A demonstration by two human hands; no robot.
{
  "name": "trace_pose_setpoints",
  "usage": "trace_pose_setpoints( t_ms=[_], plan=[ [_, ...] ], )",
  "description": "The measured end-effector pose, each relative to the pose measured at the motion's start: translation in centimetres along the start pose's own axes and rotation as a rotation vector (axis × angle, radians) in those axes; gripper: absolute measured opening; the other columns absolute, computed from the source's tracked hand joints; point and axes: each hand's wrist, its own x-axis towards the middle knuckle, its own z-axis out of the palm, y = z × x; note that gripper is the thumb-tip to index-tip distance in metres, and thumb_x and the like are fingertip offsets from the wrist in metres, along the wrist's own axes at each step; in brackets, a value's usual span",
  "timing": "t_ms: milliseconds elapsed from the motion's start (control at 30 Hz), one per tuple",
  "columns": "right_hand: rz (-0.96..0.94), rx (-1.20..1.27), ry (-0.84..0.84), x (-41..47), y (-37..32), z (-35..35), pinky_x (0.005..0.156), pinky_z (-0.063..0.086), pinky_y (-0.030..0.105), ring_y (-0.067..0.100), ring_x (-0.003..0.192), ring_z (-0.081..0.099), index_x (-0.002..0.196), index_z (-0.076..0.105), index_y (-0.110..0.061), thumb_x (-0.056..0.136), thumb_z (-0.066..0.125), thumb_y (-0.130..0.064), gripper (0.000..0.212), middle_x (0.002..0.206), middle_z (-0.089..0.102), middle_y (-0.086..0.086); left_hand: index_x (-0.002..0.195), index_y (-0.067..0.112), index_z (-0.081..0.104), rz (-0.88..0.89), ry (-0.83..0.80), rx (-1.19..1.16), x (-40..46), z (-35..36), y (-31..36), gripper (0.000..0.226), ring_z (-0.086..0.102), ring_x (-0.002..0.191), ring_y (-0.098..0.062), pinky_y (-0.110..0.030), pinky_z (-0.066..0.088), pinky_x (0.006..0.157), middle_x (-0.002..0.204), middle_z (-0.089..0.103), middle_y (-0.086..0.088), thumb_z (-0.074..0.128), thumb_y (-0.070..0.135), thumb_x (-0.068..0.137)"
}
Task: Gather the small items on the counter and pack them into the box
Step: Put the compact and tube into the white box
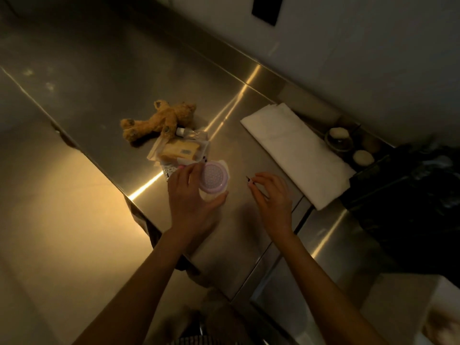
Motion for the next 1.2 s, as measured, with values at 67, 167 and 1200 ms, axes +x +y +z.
trace_pose_setpoints(
  t_ms=[67,167,1200],
  plan=[
    [-0.010,-0.017,0.051,0.0,-1.6,-1.3,0.087,0.046,0.024,0.017,0.097,0.059,0.095,0.070,-0.005,0.088,0.063,-0.023,0.020,0.100,0.066,0.007,0.130,0.013,0.050,0.071,0.019,-0.039,0.3,-0.9,0.8,0.081,0.047,0.115,-0.026,-0.036,0.034,0.098,0.124,0.054,-0.010,0.076,0.053,0.065],
    [-0.038,-0.074,0.157,-0.7,-3.9,-3.7,0.089,0.042,0.018,0.010,0.098,0.055,0.095,0.070,-0.003,0.087,0.065,-0.017,0.017,0.099,0.066,0.008,0.125,0.010,0.055,0.165,0.037,-0.131,0.4,-2.5,2.4,0.077,0.049,0.112,-0.027,-0.038,0.036,0.095,0.121,0.056,-0.009,0.077,0.051,0.064],
    [0.251,-0.421,0.562,-23.8,-8.7,-28.7,0.090,0.047,0.033,0.015,0.107,0.056,0.104,0.065,-0.008,0.091,0.057,-0.028,0.025,0.109,0.064,0.006,0.131,0.011,0.051,0.692,-0.357,-0.492,-15.5,-4.8,23.4,0.082,0.043,0.115,-0.021,-0.016,0.026,0.092,0.125,0.054,-0.008,0.082,0.049,0.064]
  ],
)
